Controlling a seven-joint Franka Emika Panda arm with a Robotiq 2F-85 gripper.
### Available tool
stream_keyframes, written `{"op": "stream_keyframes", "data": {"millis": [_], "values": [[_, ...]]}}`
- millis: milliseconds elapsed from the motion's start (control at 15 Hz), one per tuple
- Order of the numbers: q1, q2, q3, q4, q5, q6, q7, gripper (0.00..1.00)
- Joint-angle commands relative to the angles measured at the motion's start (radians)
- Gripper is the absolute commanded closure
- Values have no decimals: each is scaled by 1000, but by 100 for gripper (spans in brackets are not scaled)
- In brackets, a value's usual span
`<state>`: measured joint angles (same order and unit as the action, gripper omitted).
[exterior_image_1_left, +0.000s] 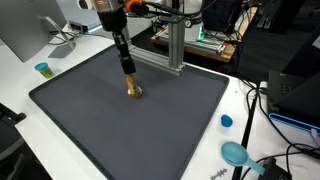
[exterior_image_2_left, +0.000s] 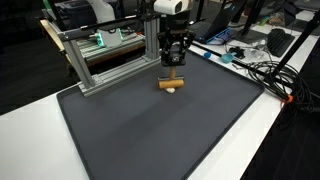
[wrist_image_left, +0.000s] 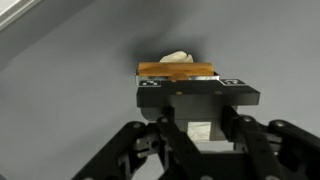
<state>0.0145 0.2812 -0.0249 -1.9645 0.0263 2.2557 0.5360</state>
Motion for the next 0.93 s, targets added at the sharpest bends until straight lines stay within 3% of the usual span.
{"op": "stream_keyframes", "data": {"millis": [0,400,600,867], "values": [[10,63,-9,44,15,-101,-32,78],[14,92,-11,75,14,-99,-50,78],[3,104,0,99,41,-179,-95,78],[2,127,-3,110,62,-198,-131,78]]}}
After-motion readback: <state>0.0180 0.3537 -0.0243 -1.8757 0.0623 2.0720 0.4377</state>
